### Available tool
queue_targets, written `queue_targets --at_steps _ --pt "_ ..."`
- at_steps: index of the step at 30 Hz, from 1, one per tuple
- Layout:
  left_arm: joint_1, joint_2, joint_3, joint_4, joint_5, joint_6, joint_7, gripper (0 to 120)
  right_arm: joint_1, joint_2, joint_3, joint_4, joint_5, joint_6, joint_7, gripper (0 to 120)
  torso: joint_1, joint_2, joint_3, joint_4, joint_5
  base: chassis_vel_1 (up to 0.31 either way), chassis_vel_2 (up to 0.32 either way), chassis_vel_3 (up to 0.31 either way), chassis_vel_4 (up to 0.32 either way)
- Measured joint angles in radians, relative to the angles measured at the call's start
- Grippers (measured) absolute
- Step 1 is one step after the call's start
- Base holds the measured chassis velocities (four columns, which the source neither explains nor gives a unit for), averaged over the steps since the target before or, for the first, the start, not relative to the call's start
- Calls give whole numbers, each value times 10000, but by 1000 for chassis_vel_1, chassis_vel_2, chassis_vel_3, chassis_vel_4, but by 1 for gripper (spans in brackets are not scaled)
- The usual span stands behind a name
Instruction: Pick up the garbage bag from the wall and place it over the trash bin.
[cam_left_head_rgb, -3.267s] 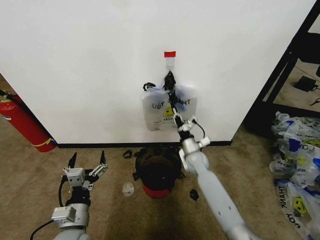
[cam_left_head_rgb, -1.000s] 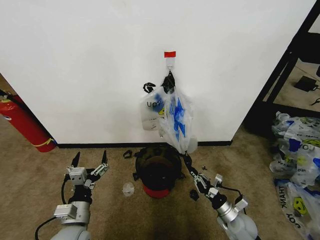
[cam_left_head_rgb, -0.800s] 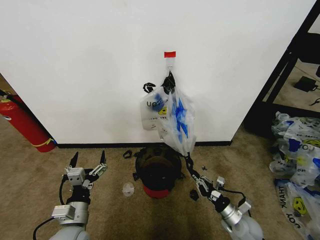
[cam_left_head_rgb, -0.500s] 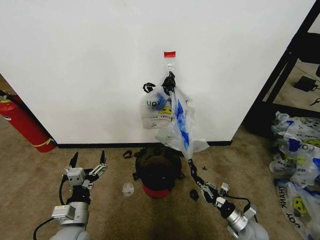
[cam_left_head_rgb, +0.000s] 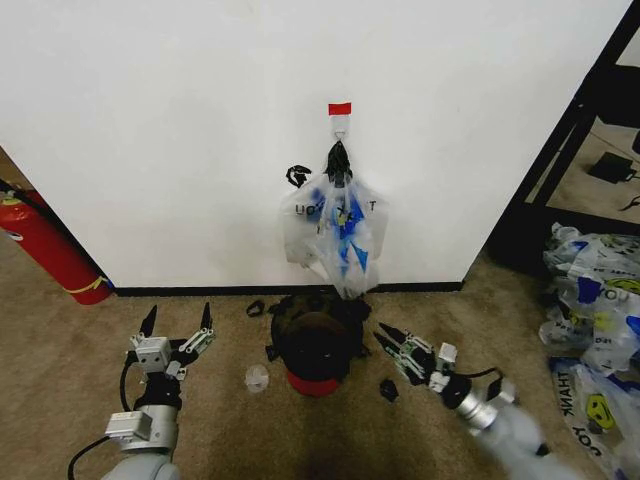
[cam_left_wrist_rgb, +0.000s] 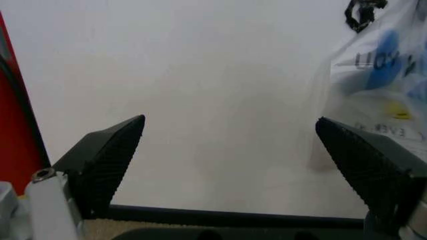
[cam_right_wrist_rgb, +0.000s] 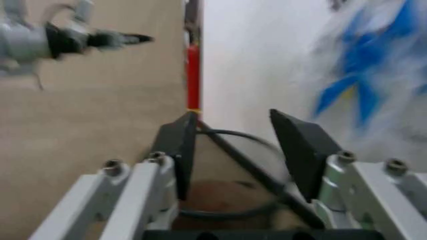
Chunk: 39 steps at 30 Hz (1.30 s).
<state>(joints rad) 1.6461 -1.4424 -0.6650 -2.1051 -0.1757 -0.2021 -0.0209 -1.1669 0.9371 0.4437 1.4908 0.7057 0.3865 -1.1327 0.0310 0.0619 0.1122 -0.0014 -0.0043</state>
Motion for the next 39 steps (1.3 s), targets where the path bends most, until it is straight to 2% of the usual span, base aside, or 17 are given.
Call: queue_targets --at_steps 1,3,5,6,11,13,16,18,20,22,25,27,32,39 --pt "-1 -7 18 21 12 -1 -1 100 128 -149 -83 42 8 117 542 48 0 -1 1 -4 1 0 0 0 0" --pt "-22 -33 63 79 63 -11 -2 100 453 -310 -539 333 108 377 2891 56 0 0 0 -2 6 0 0 0 0" --pt "-39 -39 85 134 104 -16 -5 100 862 -99 -1088 423 -95 564 4753 65 0 0 1 0 2 0 0 0 0" --pt "-39 -39 85 134 104 -16 -5 100 862 -99 -1088 423 -95 564 4753 65 0 0 1 0 2 0 0 0 0" --pt "-55 -6 81 160 141 -17 -5 100 2100 1021 -2278 -739 -1395 1339 5824 86 0 -1 1 0 7 0 0 0 0" --pt "-51 8 72 165 142 -18 -4 100 2291 1156 -2416 -947 -1626 1424 5934 90 0 -1 1 0 7 0 0 0 0" --pt "-22 80 -8 207 141 -36 -10 100 3363 1723 -2782 -2043 -2764 1888 6280 99 1 -1 2 2 5 0 0 0 0" --pt "-12 122 -58 246 133 -67 -27 100 3841 1929 -2853 -2508 -3099 2073 6387 97 1 -1 1 2 1 0 0 0 0" --pt "-12 177 -132 318 110 -113 -61 100 4347 2137 -3011 -2965 -3270 2131 6559 88 1 -1 1 1 3 0 0 0 0" --pt "-19 194 -148 342 97 -126 -72 100 4480 2188 -3073 -3087 -3297 2121 6615 85 0 -1 1 1 3 0 0 0 0" --pt "-67 243 -185 435 36 -167 -100 100 4957 2383 -3306 -3715 -3408 2035 6610 69 0 -1 1 -2 3 0 0 0 0" --pt "-79 244 -185 441 20 -168 -103 100 5068 2428 -3358 -3912 -3414 2018 6557 66 0 -1 1 -1 2 0 0 0 0" --pt "-199 242 -106 476 -1 -143 -107 100 5501 2779 -3577 -4760 -3523 2027 6365 45 0 -1 1 -1 3 0 0 0 0" --pt "-285 258 -83 602 -6 -128 -107 100 5547 2889 -3735 -4764 -3526 2051 6253 43 0 -1 0 -2 3 0 0 0 0"
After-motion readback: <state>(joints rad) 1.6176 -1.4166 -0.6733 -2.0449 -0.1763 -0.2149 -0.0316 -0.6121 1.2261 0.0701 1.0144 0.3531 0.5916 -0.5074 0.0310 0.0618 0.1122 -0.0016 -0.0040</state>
